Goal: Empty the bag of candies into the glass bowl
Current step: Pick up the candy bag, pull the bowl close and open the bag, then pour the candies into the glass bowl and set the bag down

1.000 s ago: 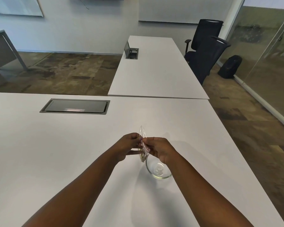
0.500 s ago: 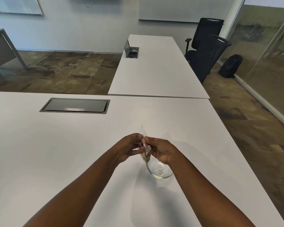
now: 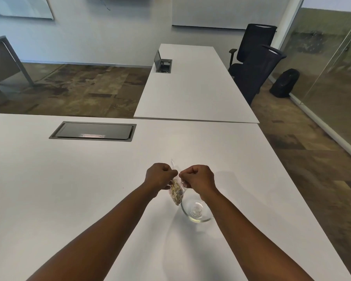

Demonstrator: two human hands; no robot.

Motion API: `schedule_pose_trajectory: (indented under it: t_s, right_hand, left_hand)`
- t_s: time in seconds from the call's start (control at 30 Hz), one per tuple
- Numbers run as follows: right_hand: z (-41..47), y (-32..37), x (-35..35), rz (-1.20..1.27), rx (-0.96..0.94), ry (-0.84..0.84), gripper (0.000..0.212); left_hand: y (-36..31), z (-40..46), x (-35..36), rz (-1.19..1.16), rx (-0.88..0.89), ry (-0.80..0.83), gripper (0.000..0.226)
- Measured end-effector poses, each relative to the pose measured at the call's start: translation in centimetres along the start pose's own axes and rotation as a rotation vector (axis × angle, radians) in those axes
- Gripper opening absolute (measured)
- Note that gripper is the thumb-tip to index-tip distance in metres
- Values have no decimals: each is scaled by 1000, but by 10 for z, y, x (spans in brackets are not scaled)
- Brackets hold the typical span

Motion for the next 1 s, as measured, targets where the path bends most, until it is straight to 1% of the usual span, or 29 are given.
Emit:
schedule_pose_trajectory:
  t_s: [0.07, 0.17, 0.23, 0.3, 0.4, 0.47, 0.53, 0.63, 0.7, 0.8, 0.9, 1.0]
  right_hand:
    - [0, 5, -4, -94, -45, -66, 7]
    - [-2, 10, -9, -185, -79, -123, 25]
    - [-2, 14, -11, -225, -107, -157, 30]
    - [-2, 15, -14, -241, -122, -186, 26]
    - [1, 15, -21, -241, -121, -213, 12]
    - [5, 11, -27, -191, -91, -204, 17]
    - [9, 5, -31, -126, -53, -175, 25]
    - [14, -2, -31, -40, -25, -136, 24]
    - [17, -7, -28, 32, -2, -79, 23]
    - [20, -14, -18, 244, 72, 92, 17]
    - [21, -28, -7, 482, 227, 260, 24]
    - [20, -46, 4, 522, 353, 379, 32]
  left_hand:
    - [-1, 0, -4, 87, 27, -32, 35]
    - [-2, 1, -9, 152, 41, -53, 35]
    - [-2, 2, -11, 169, 44, -58, 36]
    - [-3, 3, -12, 175, 47, -65, 37]
    - [-2, 4, -18, 181, 28, -86, 39]
    - [-1, 5, -23, 185, 14, -102, 38]
    - [0, 6, -24, 177, 9, -103, 38]
    - [-1, 8, -20, 159, 22, -94, 37]
    - [-4, 9, -18, 153, 36, -88, 35]
    - [-12, 10, -19, 155, 56, -102, 34]
    - [-24, 11, -20, 134, 78, -110, 34]
    - [-40, 11, -15, 50, 134, -59, 37]
Point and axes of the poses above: each hand's wrist, its own z-axis towards the middle knuckle, its own x-axis out of the palm, y = z × x, the point moved 9 cm from there along z, towards the middle knuckle, and after that the axes turned 10 degrees about x, right-handed, at the moved point
